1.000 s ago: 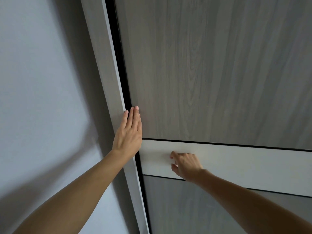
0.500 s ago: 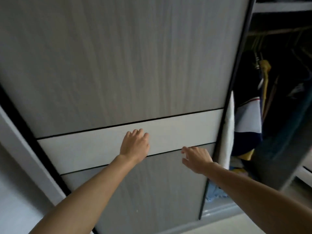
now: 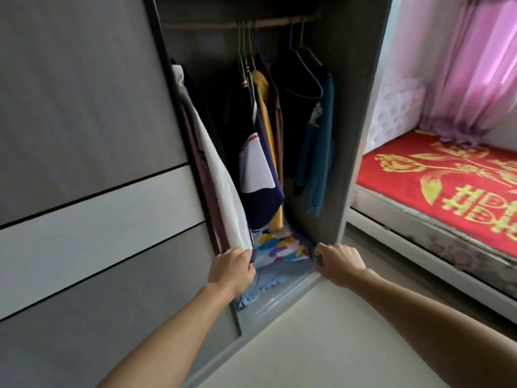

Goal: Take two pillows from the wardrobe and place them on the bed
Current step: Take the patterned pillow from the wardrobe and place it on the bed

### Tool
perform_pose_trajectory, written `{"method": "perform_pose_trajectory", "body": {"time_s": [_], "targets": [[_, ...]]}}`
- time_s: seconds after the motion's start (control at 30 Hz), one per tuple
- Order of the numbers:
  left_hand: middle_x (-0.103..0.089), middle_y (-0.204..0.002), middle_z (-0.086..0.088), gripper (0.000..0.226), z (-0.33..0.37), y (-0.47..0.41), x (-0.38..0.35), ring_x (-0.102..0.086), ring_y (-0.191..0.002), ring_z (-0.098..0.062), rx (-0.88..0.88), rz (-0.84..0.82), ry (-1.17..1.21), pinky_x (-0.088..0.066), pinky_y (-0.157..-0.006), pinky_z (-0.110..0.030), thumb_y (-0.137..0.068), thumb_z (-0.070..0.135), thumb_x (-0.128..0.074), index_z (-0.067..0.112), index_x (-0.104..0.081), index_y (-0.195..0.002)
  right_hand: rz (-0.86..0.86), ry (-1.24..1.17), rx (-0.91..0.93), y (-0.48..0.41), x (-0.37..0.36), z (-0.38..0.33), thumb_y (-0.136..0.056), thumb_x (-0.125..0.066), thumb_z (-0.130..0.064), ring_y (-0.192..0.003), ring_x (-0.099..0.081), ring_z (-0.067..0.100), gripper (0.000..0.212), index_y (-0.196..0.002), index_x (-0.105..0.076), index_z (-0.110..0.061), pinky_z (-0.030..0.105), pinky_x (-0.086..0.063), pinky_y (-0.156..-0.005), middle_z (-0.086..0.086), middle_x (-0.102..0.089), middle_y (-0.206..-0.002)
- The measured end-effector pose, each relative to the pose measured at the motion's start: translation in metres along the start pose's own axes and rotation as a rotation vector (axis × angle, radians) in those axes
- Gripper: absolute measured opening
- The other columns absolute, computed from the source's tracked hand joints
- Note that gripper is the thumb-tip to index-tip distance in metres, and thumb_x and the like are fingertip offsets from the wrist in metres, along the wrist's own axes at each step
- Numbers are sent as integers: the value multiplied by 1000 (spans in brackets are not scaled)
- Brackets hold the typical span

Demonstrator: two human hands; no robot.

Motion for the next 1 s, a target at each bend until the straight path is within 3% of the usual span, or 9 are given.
{"method": "perform_pose_trajectory", "body": {"time_s": [0.27, 0.63, 0.83, 1.0], "targets": [[-62, -105, -8, 23, 29, -108, -120, -61, -99, -30, -19, -184, 41, -47, -77, -39, -89, 33, -46, 14, -56, -97, -108, 10, -68, -79, -64, 85, -84, -51, -41, -93, -64, 35, 29, -106, -53, -23, 36, -48, -71, 8, -68, -105], [-64, -110, -8, 23, 31, -240, -253, -61, -101, -31, 151, -469, 118, -47, -76, -38, -91, 27, -44, 12, -58, -103, -311, -50, -51, -225, -152, 165, -87, -54, -36, -98, -63, 33, 35, -119, -53, -22, 35, -50, -76, 5, -67, -113], [-67, -108, -9, 23, 18, -279, -315, -62, -101, -32, 330, -515, 134, -49, -77, -39, -88, 25, -48, 12, -60, -102, -396, -49, 84, -301, -220, 192, -86, -53, -35, -99, -63, 33, 34, -116, -54, -18, 35, -49, -75, 8, -67, -114], [-68, -108, -11, 21, 1, -302, -408, -61, -104, -33, 543, -516, 155, -49, -79, -38, -86, 27, -51, 11, -61, -96, -431, -54, 221, -366, -322, 206, -86, -52, -33, -99, -63, 33, 31, -111, -54, -14, 36, -50, -77, 8, -67, -114]]}}
Point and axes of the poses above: each hand's wrist, its own y-axis away from the middle knuckle, its own x-axis out of the back of the hand, z = x × y, the point moved 6 cm from there along -y, towards the middle knuckle
